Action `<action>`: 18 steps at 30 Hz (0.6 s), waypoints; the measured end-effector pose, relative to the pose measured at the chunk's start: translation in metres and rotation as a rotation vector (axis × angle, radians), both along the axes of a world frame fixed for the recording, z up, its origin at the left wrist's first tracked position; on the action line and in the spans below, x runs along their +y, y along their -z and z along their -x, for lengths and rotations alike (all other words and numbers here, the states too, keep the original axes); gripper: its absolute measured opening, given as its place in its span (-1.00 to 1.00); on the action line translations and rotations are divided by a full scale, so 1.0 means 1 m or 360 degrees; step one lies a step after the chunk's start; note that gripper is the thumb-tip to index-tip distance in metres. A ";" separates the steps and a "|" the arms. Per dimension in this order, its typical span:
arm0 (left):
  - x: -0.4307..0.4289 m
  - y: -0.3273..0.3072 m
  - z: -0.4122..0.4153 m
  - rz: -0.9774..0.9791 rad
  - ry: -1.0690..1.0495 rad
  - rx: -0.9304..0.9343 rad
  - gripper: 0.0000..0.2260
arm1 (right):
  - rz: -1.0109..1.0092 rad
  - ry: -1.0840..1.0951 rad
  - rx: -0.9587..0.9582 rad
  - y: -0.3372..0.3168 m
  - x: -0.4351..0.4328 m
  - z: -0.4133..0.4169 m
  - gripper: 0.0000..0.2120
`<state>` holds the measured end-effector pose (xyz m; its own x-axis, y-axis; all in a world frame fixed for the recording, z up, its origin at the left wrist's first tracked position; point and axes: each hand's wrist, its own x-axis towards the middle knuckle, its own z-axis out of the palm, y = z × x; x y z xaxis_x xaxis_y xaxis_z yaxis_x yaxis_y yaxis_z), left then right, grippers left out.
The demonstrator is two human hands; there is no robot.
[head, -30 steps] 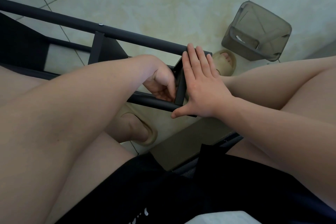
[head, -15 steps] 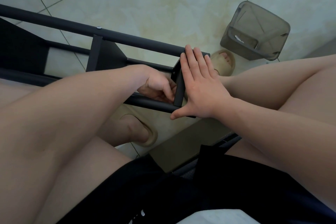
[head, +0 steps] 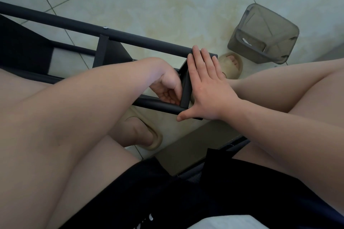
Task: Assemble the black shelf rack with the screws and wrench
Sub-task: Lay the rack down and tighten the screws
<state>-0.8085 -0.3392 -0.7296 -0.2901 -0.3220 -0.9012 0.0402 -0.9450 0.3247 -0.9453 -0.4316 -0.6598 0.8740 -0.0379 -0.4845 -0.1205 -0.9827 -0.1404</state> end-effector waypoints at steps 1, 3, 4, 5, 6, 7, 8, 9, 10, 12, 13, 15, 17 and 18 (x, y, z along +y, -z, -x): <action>0.000 0.000 0.000 0.0002 -0.0002 -0.0003 -0.94 | 0.0000 0.0001 0.0000 0.000 0.000 0.000 0.53; -0.001 0.000 0.001 0.0003 -0.0013 -0.0004 -0.92 | 0.0002 0.0003 -0.0003 0.000 0.001 0.000 0.53; -0.001 0.000 0.002 0.0008 -0.0015 -0.0007 -0.92 | 0.0004 0.0004 -0.0005 0.000 0.001 0.001 0.53; -0.001 0.000 0.002 0.0016 -0.0016 -0.0010 -0.92 | 0.0006 0.0005 -0.0007 0.000 0.001 0.001 0.53; -0.001 0.000 0.002 0.0026 -0.0017 -0.0013 -0.91 | 0.0007 0.0005 -0.0009 0.000 0.001 0.001 0.53; -0.001 0.000 0.003 0.0036 -0.0021 -0.0014 -0.90 | 0.0008 0.0004 -0.0010 0.000 0.001 0.001 0.53; -0.001 0.000 0.003 0.0047 -0.0029 -0.0013 -0.90 | 0.0007 0.0004 -0.0010 0.000 0.000 0.001 0.53; -0.001 0.000 0.003 0.0055 -0.0035 -0.0012 -0.89 | 0.0004 0.0005 -0.0012 0.000 0.000 0.001 0.53; -0.001 0.000 0.003 0.0059 -0.0039 -0.0011 -0.89 | 0.0002 0.0006 -0.0014 0.000 0.000 0.001 0.53; 0.000 0.000 0.003 0.0068 -0.0039 -0.0010 -0.89 | 0.0003 0.0003 -0.0014 -0.001 0.000 0.001 0.53; -0.001 0.000 0.002 0.0072 -0.0035 -0.0012 -0.89 | 0.0005 0.0002 -0.0013 -0.001 0.000 0.001 0.53; -0.001 -0.001 0.001 0.0073 -0.0009 -0.0015 -0.91 | 0.0000 0.0006 -0.0009 -0.001 0.000 0.001 0.53; 0.000 -0.001 -0.002 0.0061 0.0056 -0.0013 -0.93 | -0.0002 0.0010 -0.0007 -0.001 0.001 0.001 0.53; 0.000 -0.002 -0.004 0.0055 0.0105 -0.0024 -0.93 | 0.0001 0.0012 -0.0010 0.000 0.001 0.001 0.53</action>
